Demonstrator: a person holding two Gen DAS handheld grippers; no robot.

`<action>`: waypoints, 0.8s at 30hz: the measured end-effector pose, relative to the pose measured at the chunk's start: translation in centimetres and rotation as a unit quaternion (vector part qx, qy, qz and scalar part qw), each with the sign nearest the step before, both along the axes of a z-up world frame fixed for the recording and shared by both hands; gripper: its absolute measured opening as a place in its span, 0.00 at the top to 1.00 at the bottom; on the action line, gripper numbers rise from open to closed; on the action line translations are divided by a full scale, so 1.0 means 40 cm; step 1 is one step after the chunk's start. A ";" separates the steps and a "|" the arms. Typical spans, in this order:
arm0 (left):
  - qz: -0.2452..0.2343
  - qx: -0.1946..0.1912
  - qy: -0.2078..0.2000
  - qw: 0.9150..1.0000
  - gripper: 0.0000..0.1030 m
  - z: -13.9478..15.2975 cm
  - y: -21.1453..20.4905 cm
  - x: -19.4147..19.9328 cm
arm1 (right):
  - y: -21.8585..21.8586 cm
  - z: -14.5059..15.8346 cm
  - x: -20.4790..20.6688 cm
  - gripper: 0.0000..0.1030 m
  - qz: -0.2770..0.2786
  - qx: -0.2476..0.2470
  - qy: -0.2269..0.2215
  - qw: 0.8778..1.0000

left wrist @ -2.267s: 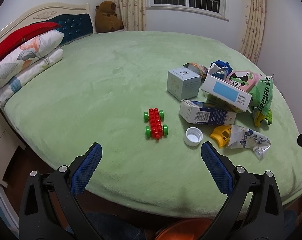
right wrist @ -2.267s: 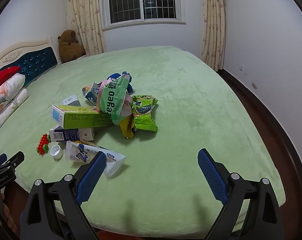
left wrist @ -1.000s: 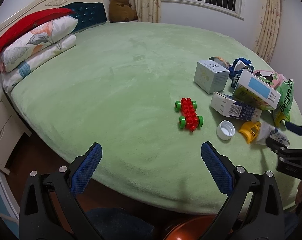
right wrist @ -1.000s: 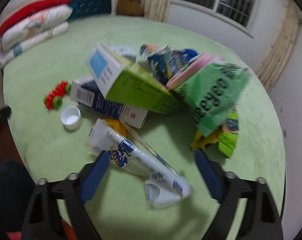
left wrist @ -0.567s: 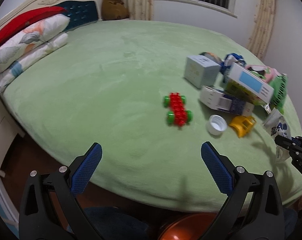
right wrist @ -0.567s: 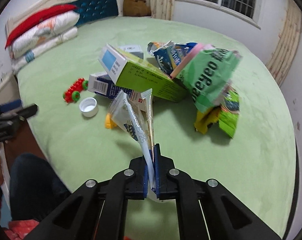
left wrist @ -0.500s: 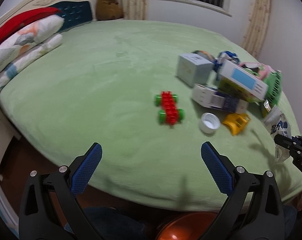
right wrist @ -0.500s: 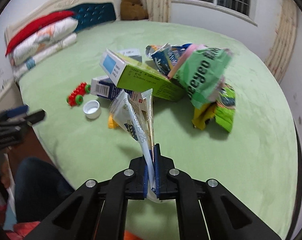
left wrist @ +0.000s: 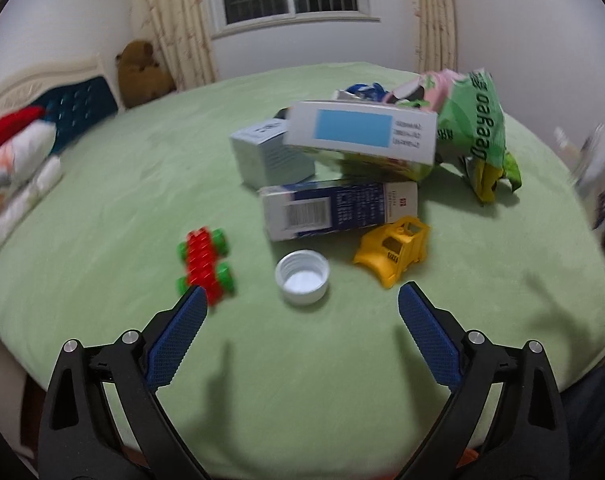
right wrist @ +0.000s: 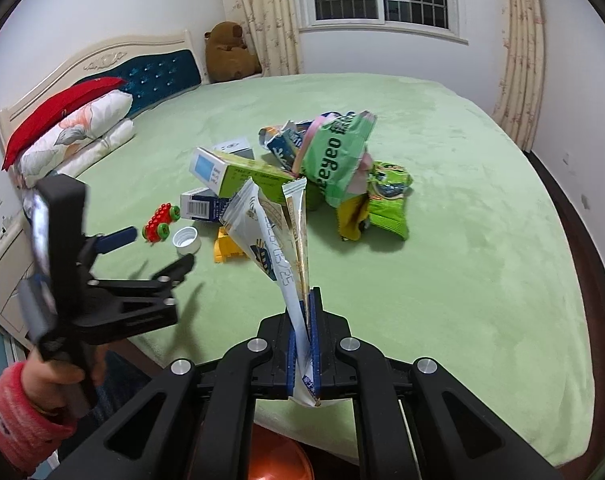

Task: Collect trash
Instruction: 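Grasp the white bottle cap with the left tool while the right tool holds the sachets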

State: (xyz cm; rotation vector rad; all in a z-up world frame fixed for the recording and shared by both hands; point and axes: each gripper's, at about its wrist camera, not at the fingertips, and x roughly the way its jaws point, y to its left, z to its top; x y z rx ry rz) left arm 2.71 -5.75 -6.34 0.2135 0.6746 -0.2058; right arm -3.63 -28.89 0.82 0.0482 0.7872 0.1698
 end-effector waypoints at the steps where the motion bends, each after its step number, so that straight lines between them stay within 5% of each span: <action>1: 0.003 0.006 0.001 1.000 0.15 -0.010 -0.009 0.011 | -0.004 0.000 -0.002 0.94 -0.002 0.001 0.000 1.000; 3: 0.000 0.001 0.014 1.000 0.30 -0.026 -0.020 0.034 | -0.011 0.002 -0.007 0.94 -0.006 0.002 -0.002 1.000; 10: 0.019 -0.020 0.027 0.999 0.37 -0.049 -0.010 0.097 | -0.030 0.000 -0.018 0.94 -0.014 0.006 -0.002 1.000; 14: 0.003 -0.043 0.039 0.998 0.67 -0.049 0.011 0.118 | -0.027 -0.005 -0.018 0.94 -0.015 0.007 0.001 1.000; 24: -0.041 -0.072 0.069 0.994 0.70 -0.003 0.047 0.055 | 0.000 -0.016 -0.039 0.94 0.001 0.003 0.008 1.000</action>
